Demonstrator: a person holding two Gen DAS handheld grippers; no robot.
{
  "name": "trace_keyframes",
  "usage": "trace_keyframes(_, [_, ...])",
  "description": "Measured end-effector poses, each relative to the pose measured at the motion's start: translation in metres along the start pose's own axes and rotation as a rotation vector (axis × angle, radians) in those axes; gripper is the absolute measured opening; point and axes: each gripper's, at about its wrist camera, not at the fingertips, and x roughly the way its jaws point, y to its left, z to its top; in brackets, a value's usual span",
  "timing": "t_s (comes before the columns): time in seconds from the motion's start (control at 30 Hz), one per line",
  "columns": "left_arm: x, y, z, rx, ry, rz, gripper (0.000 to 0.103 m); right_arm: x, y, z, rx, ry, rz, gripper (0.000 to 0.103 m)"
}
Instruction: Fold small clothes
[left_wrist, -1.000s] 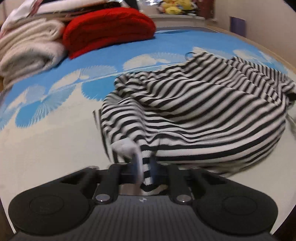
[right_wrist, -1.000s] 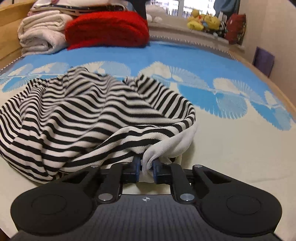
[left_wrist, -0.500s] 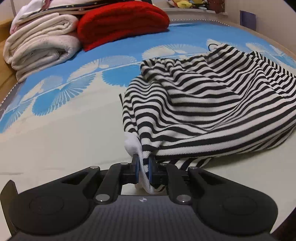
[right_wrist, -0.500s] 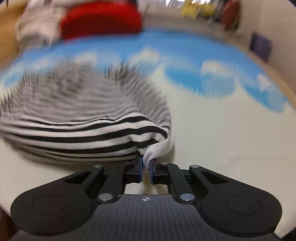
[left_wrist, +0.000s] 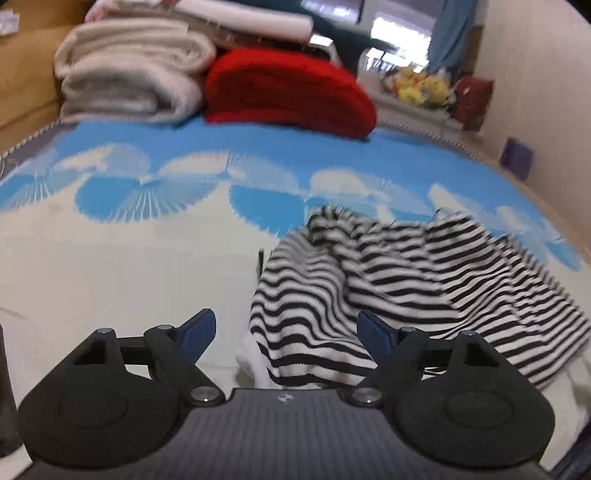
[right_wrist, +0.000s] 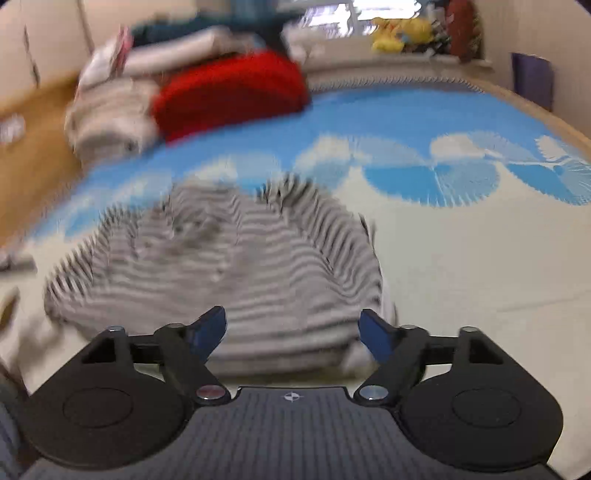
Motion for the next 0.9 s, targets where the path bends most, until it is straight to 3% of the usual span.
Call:
trace_keyframes(0.07, [0.019, -0.006, 0.002, -0.016, 0.057, 0.025, 0.088, 0.014, -0.003, 0.007, 0.090, -0.029, -0.081, 0.083])
trace_keyframes(0.13, [0.036, -0.014, -0.004, -0.012, 0.134, 0.029, 0.088, 0.034, -0.002, 0.010, 0.099, 0.006, -0.154, 0.079])
trace_keyframes(0.2, [0.053, -0.025, -0.014, 0.044, 0.215, 0.085, 0.093, 0.059, 0.003, 0.011, 0.046, 0.094, -0.205, 0.078])
trace_keyframes(0.23, [0.063, -0.032, -0.021, 0.097, 0.262, 0.133, 0.095, 0.073, 0.005, 0.006, 0.005, 0.178, -0.226, 0.079])
trace_keyframes(0.3, [0.071, -0.038, -0.029, 0.139, 0.281, 0.176, 0.102, 0.092, 0.005, -0.006, -0.030, 0.320, -0.272, 0.085])
trace_keyframes(0.4, [0.073, -0.037, -0.028, 0.116, 0.299, 0.156, 0.103, 0.095, 0.008, -0.014, -0.065, 0.313, -0.267, 0.086])
trace_keyframes(0.43, [0.075, -0.036, -0.027, 0.073, 0.321, 0.129, 0.100, 0.094, 0.006, -0.014, -0.067, 0.304, -0.254, 0.079])
trace_keyframes(0.47, [0.075, -0.036, -0.027, 0.051, 0.328, 0.094, 0.080, 0.092, 0.004, -0.014, -0.051, 0.300, -0.232, 0.070])
trace_keyframes(0.5, [0.072, -0.039, -0.026, 0.058, 0.325, 0.058, 0.061, 0.090, 0.001, -0.012, -0.018, 0.295, -0.182, 0.041])
trace_keyframes(0.57, [0.062, -0.050, -0.024, 0.137, 0.275, 0.097, 0.038, 0.081, 0.002, -0.014, 0.011, 0.284, -0.143, 0.031])
trace_keyframes(0.6, [0.057, -0.051, -0.025, 0.141, 0.264, 0.095, 0.033, 0.078, 0.004, -0.015, -0.008, 0.282, -0.143, 0.026])
trace_keyframes(0.67, [0.048, -0.046, -0.026, 0.103, 0.272, 0.063, 0.030, 0.071, 0.006, -0.015, -0.022, 0.276, -0.127, 0.023])
trace_keyframes(0.83, [0.027, -0.040, -0.043, 0.115, 0.303, -0.020, 0.031, 0.044, -0.009, -0.019, 0.003, 0.284, -0.056, 0.023])
trace_keyframes(0.9, [0.021, -0.038, -0.051, 0.126, 0.302, -0.034, 0.042, 0.036, -0.016, -0.026, 0.008, 0.299, -0.038, 0.024])
